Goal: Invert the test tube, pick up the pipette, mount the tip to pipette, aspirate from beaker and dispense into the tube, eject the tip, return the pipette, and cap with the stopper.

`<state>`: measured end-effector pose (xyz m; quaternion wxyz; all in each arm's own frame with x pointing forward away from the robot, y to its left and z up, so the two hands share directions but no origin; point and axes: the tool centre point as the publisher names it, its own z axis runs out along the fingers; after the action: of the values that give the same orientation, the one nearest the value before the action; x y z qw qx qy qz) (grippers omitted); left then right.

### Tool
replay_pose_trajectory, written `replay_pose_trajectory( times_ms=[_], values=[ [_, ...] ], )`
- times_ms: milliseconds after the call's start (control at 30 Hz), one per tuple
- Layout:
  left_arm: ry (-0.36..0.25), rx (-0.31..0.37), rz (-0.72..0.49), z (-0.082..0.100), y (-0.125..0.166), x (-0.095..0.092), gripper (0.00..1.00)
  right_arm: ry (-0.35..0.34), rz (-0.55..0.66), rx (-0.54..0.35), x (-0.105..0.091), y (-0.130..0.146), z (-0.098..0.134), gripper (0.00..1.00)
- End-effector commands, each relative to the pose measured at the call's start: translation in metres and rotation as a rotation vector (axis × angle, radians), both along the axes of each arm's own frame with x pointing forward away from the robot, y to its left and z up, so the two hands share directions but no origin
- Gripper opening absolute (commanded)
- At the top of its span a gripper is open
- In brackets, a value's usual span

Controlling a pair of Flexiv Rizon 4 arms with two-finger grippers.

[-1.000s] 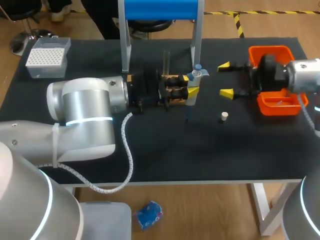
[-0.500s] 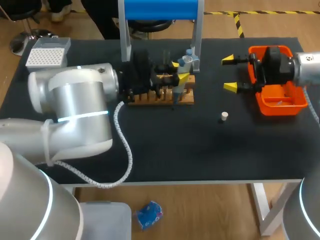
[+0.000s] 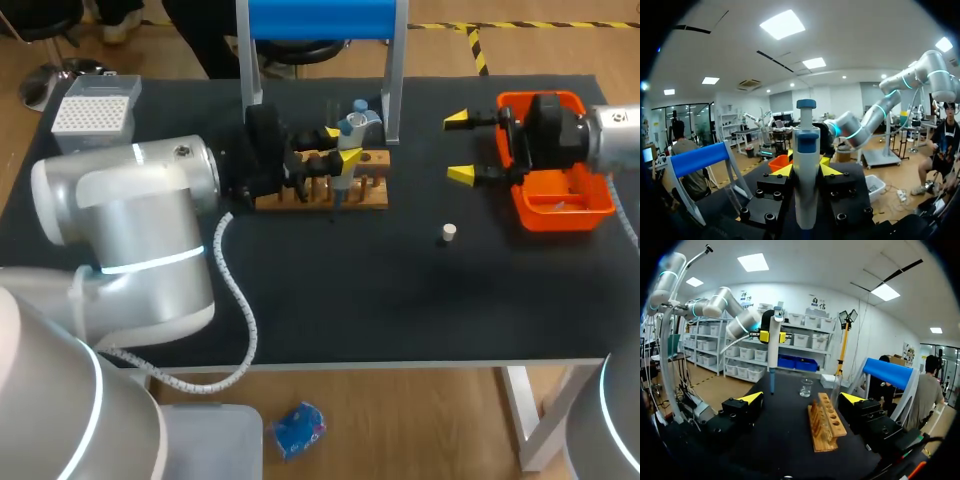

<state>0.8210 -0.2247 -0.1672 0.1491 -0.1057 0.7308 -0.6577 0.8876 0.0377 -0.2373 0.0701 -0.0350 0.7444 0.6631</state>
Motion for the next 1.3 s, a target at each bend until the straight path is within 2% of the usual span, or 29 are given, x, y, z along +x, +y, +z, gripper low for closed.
replay_pose_trajectory(
  times_ms=[33, 167, 267, 367, 400, 900, 1067, 1300],
  values=[
    [-0.005, -0.025, 0.084, -0.004, 0.023, 0.015, 0.00, 0.000, 0.001, -0.002, 0.000, -0.001, 0.001, 1.00],
    [-0.005, 0.017, 0.138, 0.000, 0.062, 0.034, 0.00, 0.000, 0.001, -0.002, 0.000, -0.001, 0.001, 1.00],
    [-0.012, 0.024, 0.174, 0.009, 0.094, 0.052, 0.00, 0.000, 0.001, -0.002, 0.000, -0.001, 0.001, 1.00],
    [-0.008, 0.046, 0.222, 0.014, 0.113, 0.068, 0.00, 0.000, 0.001, -0.002, 0.000, -0.001, 0.001, 1.00],
    [-0.006, 0.046, 0.239, 0.016, 0.116, 0.074, 0.00, 0.000, 0.001, -0.002, 0.000, -0.001, 0.001, 1.00],
    [-0.006, 0.046, 0.239, 0.016, 0.116, 0.074, 0.00, 0.000, 0.001, -0.002, 0.000, -0.001, 0.001, 1.00],
    [-0.040, 0.045, 0.303, 0.017, 0.121, 0.114, 0.00, 0.000, -0.029, 0.001, 0.007, 0.013, 0.012, 1.00],
    [-0.081, 0.053, 0.338, 0.030, 0.125, 0.177, 0.00, 0.044, -0.112, 0.011, 0.040, 0.039, 0.025, 1.00]
  ],
)
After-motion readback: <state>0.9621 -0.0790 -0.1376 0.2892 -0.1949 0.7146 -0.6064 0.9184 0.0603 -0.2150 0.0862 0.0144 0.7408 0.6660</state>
